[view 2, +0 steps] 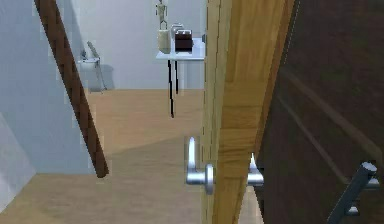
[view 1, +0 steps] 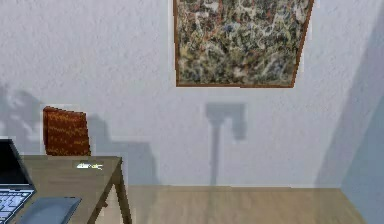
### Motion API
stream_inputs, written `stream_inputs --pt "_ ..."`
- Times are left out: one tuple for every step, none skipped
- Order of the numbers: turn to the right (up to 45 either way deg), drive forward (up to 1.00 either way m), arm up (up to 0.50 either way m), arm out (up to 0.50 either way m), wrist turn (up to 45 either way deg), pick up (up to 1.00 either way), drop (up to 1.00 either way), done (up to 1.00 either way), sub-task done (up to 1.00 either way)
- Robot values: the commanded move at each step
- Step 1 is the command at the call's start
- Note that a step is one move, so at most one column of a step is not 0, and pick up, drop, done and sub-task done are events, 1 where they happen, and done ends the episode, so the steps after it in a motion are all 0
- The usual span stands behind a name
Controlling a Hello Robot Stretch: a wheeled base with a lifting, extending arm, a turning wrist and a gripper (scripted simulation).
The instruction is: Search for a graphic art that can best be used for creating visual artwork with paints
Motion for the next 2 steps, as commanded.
stream_inputs --pt "15.0 0.0 0.0 0.0 0.0 0.0 0.0 0.0 0.0" --pt "0.0 0.65 0.0 0.0 0.0 0.0 0.0 0.0 0.0"
